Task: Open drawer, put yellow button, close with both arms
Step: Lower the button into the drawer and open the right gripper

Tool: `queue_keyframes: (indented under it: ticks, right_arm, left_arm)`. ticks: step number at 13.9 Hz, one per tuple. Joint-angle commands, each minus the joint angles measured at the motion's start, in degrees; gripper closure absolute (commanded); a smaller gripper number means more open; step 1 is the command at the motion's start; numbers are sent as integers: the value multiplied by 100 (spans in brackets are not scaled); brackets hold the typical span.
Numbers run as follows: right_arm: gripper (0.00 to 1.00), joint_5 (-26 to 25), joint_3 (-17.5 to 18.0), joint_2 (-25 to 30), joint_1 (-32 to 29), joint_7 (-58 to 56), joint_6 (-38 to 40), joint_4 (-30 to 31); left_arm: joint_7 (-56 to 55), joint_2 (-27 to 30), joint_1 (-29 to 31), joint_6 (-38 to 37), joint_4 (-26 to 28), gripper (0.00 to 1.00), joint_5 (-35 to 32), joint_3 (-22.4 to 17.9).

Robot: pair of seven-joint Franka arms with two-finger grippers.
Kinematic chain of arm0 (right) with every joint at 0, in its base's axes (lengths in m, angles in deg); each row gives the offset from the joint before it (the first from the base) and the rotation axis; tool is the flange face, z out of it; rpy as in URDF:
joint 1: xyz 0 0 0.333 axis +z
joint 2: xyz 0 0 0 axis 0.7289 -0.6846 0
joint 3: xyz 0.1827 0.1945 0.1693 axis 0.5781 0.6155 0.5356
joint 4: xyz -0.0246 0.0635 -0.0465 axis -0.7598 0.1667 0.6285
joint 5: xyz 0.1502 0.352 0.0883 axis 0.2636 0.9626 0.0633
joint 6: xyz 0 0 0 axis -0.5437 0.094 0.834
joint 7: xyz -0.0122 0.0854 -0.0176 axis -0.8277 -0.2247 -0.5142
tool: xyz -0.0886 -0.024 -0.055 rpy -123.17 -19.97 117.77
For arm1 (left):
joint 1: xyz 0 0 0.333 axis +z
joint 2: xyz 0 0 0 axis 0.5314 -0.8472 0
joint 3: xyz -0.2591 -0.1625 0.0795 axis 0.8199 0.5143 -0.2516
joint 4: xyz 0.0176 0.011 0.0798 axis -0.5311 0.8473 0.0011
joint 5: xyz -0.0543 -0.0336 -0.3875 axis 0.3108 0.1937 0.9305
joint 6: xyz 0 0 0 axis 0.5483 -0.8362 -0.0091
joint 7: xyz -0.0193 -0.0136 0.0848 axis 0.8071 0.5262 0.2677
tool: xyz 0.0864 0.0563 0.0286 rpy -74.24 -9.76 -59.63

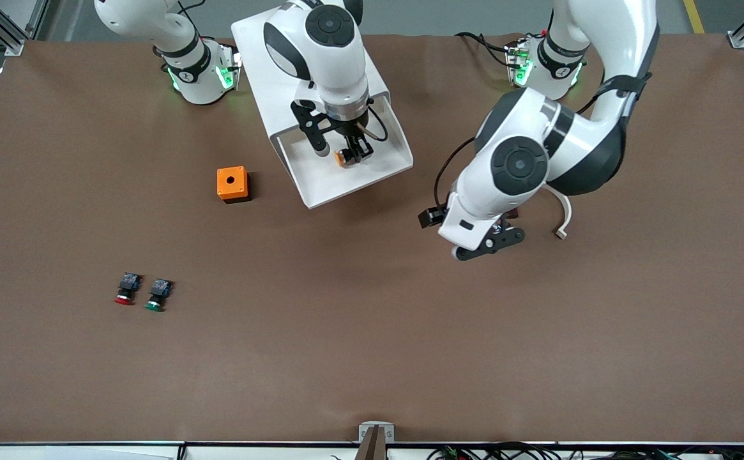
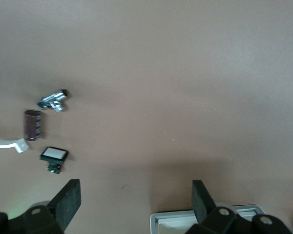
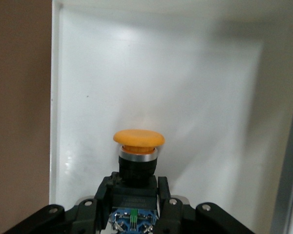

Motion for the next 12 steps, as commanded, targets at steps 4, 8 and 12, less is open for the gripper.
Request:
queue_keyframes:
  ticks: [4,8,12]
  right_arm:
    - [0,-74,-110,33,-116,-292,634,-697]
    - [0,-22,-119,235,-809,-2188,1838,-1340]
    - [0,-30,-137,700,-1924,-4629,2656,-1446]
  left_arm:
    - [-253,-63,-265,549,279,0,-13,18]
    - [-1008,-326,-704,962,262,0,31,36]
    - [-1212,-477,-1029,1121,253,0,391,53]
